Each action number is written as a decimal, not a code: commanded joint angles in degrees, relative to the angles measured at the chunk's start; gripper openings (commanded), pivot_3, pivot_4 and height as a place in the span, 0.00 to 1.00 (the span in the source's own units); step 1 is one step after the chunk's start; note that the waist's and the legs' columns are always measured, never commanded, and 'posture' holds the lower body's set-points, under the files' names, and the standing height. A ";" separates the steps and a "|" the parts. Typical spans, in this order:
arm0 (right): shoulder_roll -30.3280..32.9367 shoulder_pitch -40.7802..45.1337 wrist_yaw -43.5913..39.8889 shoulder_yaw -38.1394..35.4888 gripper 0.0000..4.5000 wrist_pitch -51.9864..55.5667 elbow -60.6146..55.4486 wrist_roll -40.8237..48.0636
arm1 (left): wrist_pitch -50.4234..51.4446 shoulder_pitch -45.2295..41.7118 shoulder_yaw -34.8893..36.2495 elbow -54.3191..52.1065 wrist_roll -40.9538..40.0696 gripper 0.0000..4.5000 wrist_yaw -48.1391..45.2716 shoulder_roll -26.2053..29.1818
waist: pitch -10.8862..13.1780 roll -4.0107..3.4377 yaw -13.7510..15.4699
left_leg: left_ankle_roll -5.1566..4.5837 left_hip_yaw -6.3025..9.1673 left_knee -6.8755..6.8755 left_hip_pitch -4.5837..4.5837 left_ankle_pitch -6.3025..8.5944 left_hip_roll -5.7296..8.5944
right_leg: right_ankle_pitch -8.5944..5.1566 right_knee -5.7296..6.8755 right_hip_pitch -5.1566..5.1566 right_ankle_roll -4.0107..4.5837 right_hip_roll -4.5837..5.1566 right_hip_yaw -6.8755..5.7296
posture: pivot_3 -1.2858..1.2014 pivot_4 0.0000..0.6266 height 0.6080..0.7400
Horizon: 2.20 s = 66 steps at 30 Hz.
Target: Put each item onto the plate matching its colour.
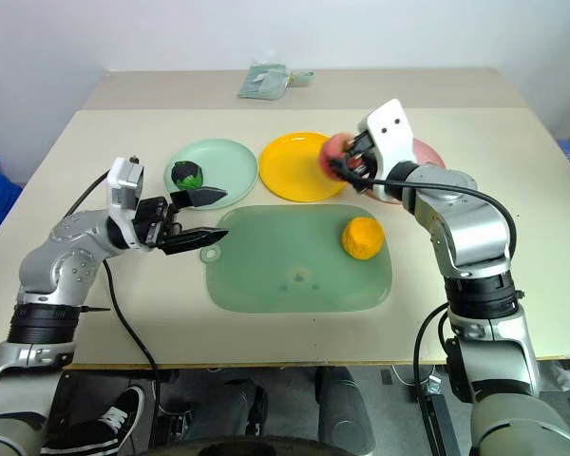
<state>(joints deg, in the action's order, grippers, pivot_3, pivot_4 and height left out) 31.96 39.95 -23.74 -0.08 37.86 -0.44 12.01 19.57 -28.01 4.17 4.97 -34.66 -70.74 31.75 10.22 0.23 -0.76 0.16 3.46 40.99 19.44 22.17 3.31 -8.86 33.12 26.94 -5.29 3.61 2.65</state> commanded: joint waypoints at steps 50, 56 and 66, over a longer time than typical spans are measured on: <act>2.69 -5.14 -12.16 0.29 0.65 3.46 -7.48 6.74 | 1.19 -1.40 3.58 0.92 3.10 1.00 10.32 0.55 | 0.01 -0.01 -0.01 | -0.06 0.02 0.05 -0.10 0.04 -0.06 | -0.01 -0.01 -0.06 -0.01 -0.04 0.01 | 0.52 0.24 1.00; -9.84 5.28 -4.68 5.19 0.65 -11.91 13.36 -1.99 | -2.36 -0.17 2.39 0.71 10.27 1.00 21.32 -1.78 | 0.00 -0.01 -0.30 | 0.09 0.01 -0.02 -0.06 -0.05 -0.05 | 0.00 0.09 0.05 0.00 -0.05 0.02 | 0.52 0.24 1.00; -13.88 18.53 -0.96 3.02 0.98 -29.65 42.85 -7.46 | -3.30 4.34 3.78 -6.59 10.96 1.00 28.84 -4.92 | 0.01 -0.03 -0.48 | 0.10 0.01 -0.07 0.17 -0.05 0.02 | 0.00 0.06 0.29 0.01 0.02 -0.01 | 0.52 0.24 1.00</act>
<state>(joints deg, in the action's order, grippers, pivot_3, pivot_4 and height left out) 17.21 56.22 -25.96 4.83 10.90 42.01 5.08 17.10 -23.88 6.11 1.02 -23.09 -42.31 26.32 10.23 0.20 -1.23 0.26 3.47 40.92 19.61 22.12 3.32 -8.85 33.20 27.25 -5.28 3.62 2.64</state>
